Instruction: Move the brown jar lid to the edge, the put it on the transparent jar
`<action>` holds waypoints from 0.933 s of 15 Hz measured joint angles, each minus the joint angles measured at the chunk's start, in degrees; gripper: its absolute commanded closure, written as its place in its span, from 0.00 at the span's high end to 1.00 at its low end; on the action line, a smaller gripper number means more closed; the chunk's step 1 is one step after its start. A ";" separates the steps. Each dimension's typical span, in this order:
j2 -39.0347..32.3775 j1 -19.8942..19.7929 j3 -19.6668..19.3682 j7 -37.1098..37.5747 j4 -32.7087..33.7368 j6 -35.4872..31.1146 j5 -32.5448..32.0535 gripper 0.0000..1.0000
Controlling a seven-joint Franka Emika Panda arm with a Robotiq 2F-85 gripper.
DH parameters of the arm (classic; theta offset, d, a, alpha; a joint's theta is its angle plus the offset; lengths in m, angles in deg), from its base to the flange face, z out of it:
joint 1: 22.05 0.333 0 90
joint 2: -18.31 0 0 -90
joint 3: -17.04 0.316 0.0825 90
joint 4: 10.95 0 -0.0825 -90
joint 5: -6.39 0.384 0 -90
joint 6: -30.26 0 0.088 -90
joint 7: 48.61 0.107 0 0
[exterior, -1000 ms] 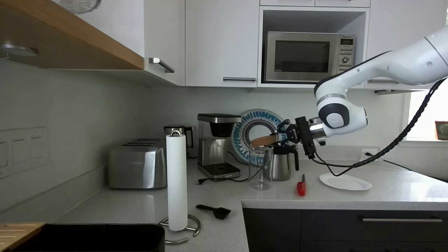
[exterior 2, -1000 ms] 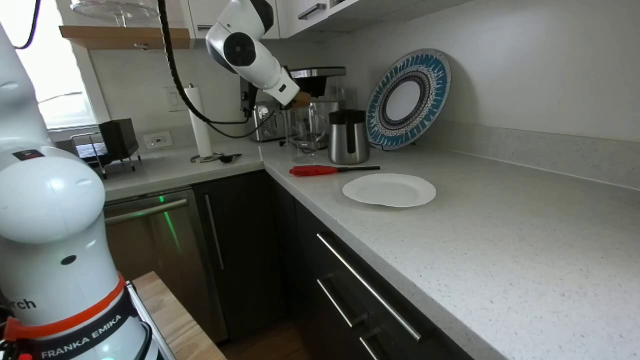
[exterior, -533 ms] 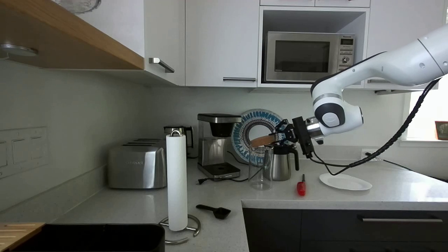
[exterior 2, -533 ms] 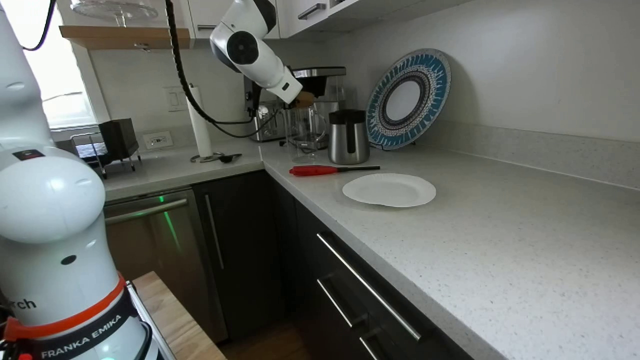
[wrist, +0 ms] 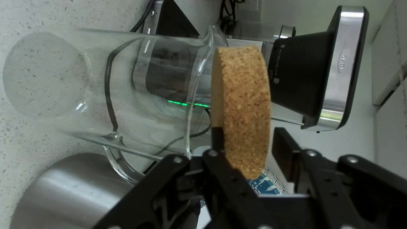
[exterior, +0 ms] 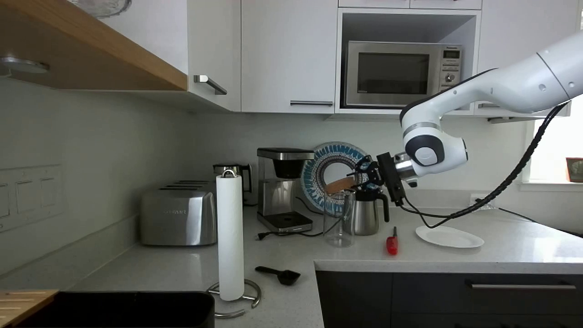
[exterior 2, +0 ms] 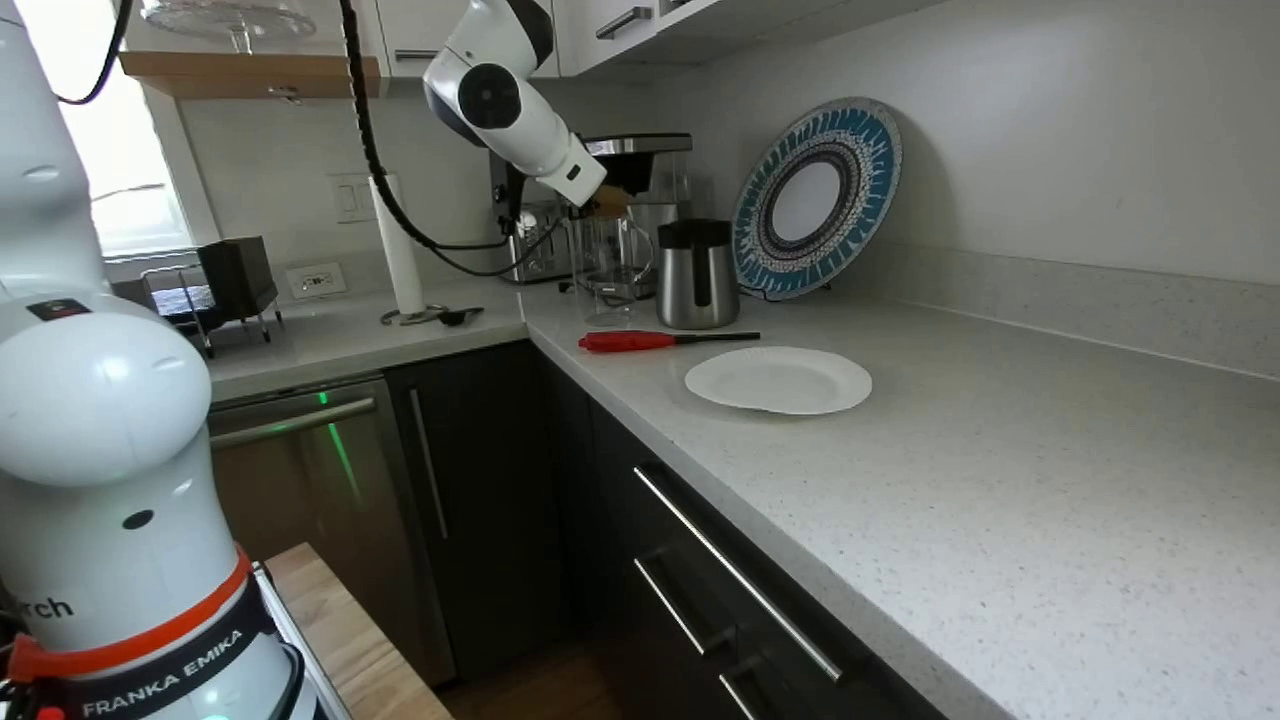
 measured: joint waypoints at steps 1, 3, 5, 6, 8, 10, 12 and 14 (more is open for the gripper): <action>-0.11 0.05 0.05 0.01 0.23 -0.20 -0.24 0.70; -0.23 0.17 0.13 0.07 0.50 -0.46 -0.89 0.69; -0.23 0.21 0.28 0.16 0.61 -0.50 -1.51 0.67; -0.23 0.22 0.33 0.21 0.68 -0.54 -1.78 0.61; -0.23 0.24 0.49 0.43 0.89 -0.57 -2.18 0.67; -0.23 0.29 0.68 0.81 1.26 -0.60 -2.78 0.87; -0.21 0.40 0.85 1.38 1.60 -0.84 -3.75 0.96; -0.18 0.45 1.05 2.12 1.79 -1.29 -4.73 1.00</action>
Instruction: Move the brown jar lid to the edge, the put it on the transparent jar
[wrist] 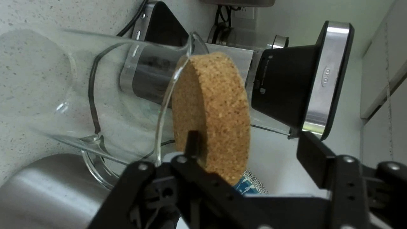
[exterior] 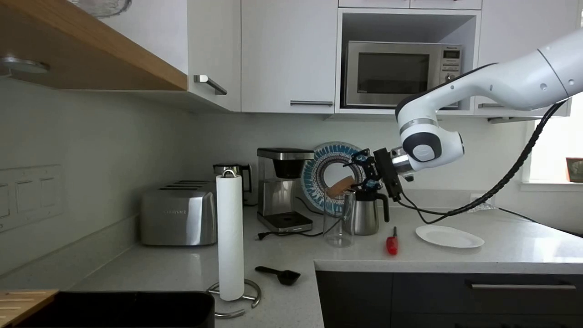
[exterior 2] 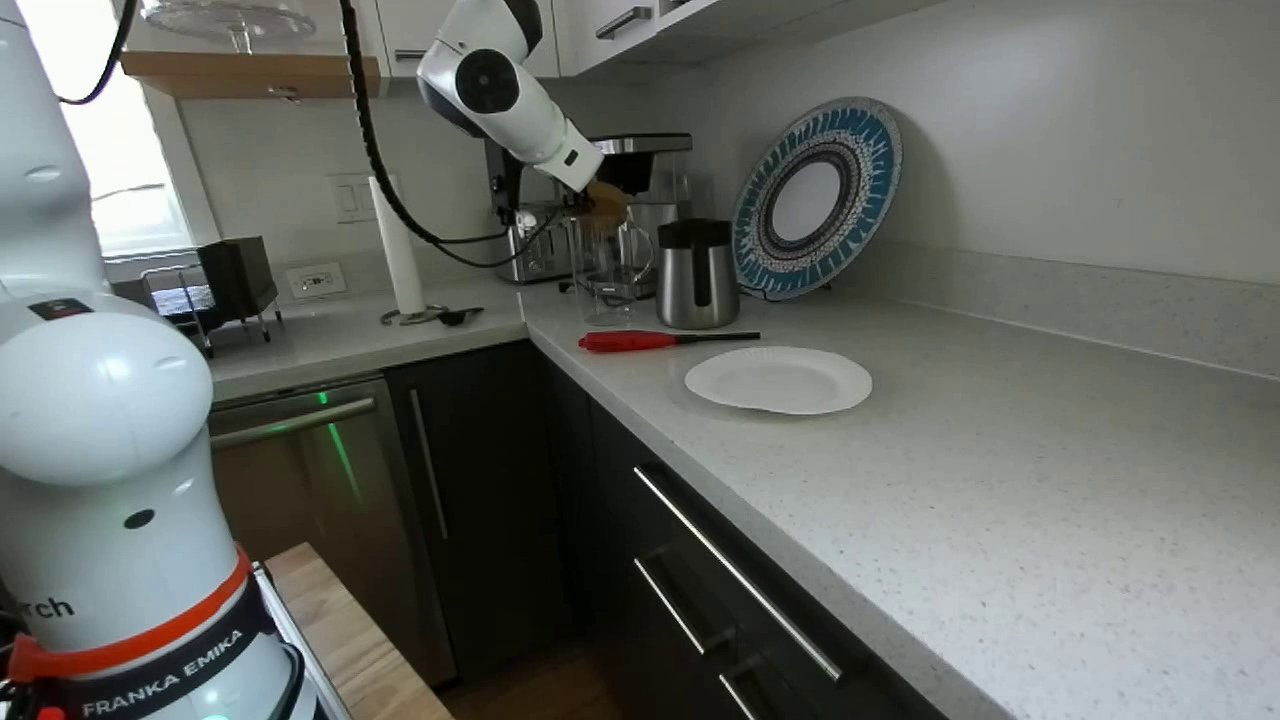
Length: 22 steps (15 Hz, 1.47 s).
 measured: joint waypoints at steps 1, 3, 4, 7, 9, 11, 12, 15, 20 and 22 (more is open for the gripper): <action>0.04 0.02 0.08 0.42 0.01 -0.18 -0.55 1.00; 0.14 0.05 0.24 1.48 0.01 -0.45 -1.88 1.00; 0.21 0.09 0.29 2.17 0.01 -0.57 -2.67 1.00; 0.64 0.45 0.49 5.26 -0.03 -1.57 -6.04 1.00; 1.13 0.84 0.70 7.77 -0.06 -2.57 -8.88 1.00; 1.81 1.22 0.91 10.71 -0.17 -3.32 -12.41 1.00; 2.20 1.39 1.08 13.05 -0.43 -3.64 -15.06 1.00; 3.61 1.59 1.82 24.00 -3.14 -3.94 -28.00 1.00; 7.47 -0.93 3.79 42.87 -12.59 -1.30 -50.38 1.00; 9.99 -6.70 7.34 49.89 -16.54 2.99 -59.57 1.00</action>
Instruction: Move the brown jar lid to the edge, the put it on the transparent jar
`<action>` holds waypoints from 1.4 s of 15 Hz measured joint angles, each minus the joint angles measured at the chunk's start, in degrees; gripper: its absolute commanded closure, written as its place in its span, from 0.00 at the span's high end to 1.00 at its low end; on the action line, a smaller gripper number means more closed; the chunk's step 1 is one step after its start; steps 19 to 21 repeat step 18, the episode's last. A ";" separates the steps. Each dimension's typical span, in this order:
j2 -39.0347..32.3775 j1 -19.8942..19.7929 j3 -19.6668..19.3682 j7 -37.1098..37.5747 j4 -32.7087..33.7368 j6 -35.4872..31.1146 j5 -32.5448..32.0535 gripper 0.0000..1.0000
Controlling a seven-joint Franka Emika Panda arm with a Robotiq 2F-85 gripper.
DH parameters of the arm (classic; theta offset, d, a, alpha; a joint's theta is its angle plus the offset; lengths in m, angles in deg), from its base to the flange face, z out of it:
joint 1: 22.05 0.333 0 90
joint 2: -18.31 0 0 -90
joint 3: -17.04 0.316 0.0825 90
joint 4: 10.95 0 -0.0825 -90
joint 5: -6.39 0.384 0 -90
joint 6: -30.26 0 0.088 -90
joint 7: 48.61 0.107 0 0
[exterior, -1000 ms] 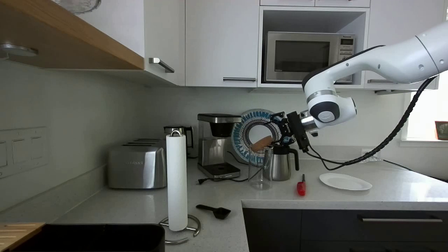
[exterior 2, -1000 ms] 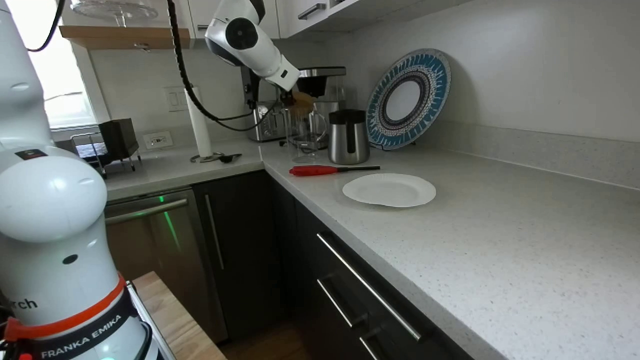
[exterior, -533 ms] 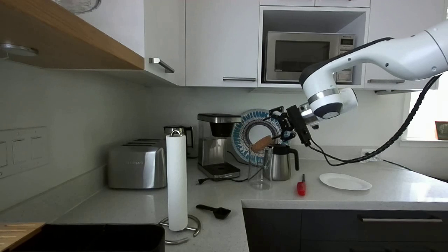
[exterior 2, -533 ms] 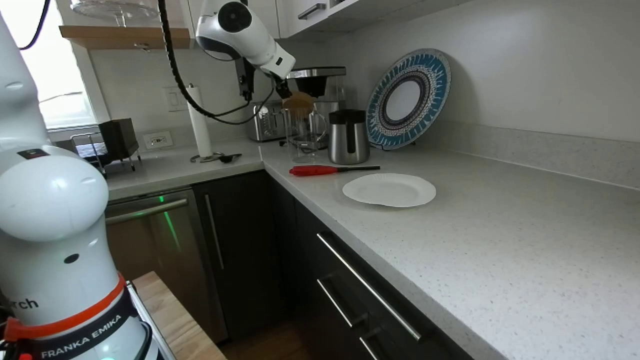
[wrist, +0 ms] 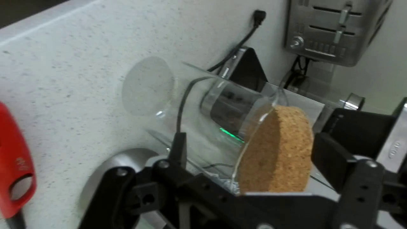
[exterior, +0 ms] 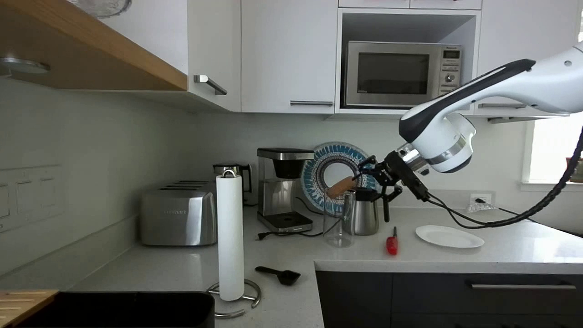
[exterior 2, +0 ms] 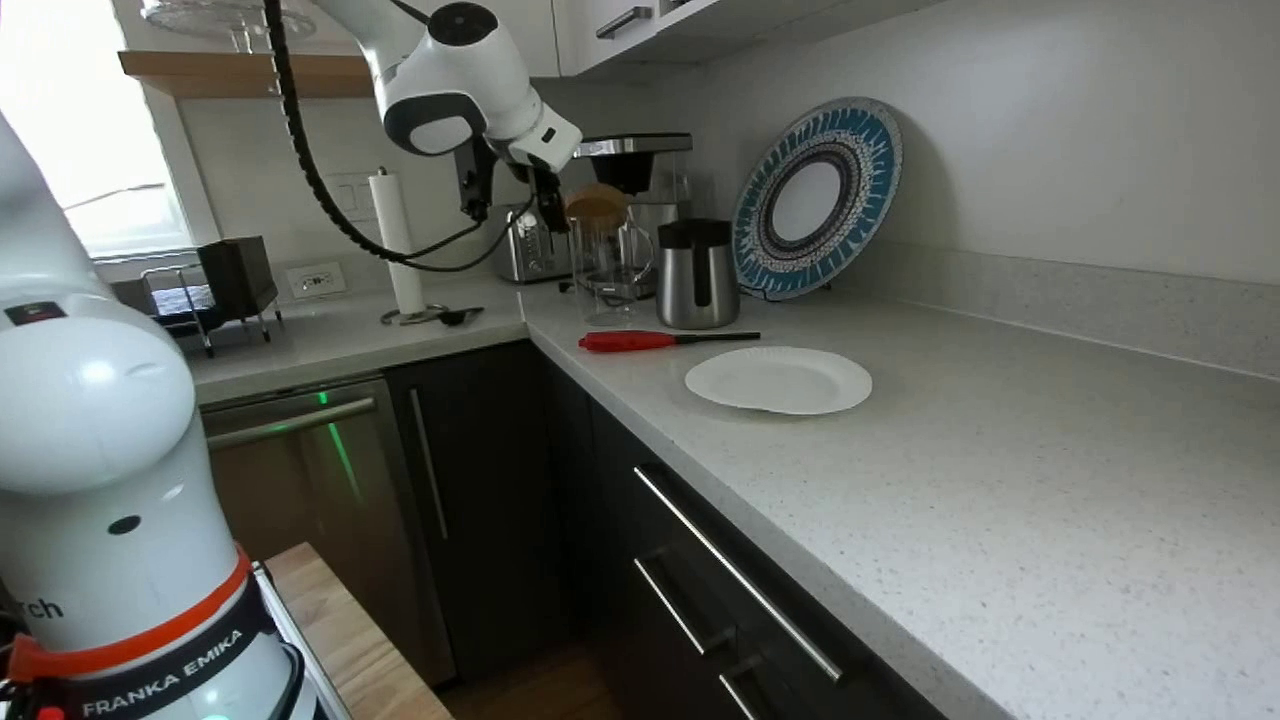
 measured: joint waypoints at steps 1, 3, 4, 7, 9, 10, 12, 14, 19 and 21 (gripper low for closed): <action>1.48 -3.82 2.23 3.21 -1.26 2.70 -4.46 1.00; 5.19 -11.99 6.57 10.42 -2.22 11.07 -13.76 1.00; 7.13 -14.98 7.89 14.48 -1.97 15.91 -18.45 1.00; 10.48 -14.33 5.15 25.80 1.26 30.21 -30.69 1.00; 11.16 -10.57 0.93 30.38 4.79 39.75 -36.04 1.00; 11.51 -9.16 -0.85 31.97 6.75 44.46 -38.52 1.00; 12.35 -6.98 -3.90 33.57 10.69 53.97 -43.64 1.00; 13.49 -6.86 -5.46 33.78 14.74 63.39 -48.67 1.00; 16.15 -7.18 -8.78 30.23 23.83 80.31 -55.57 1.00; 16.15 -7.18 -8.78 30.23 23.83 80.31 -55.57 1.00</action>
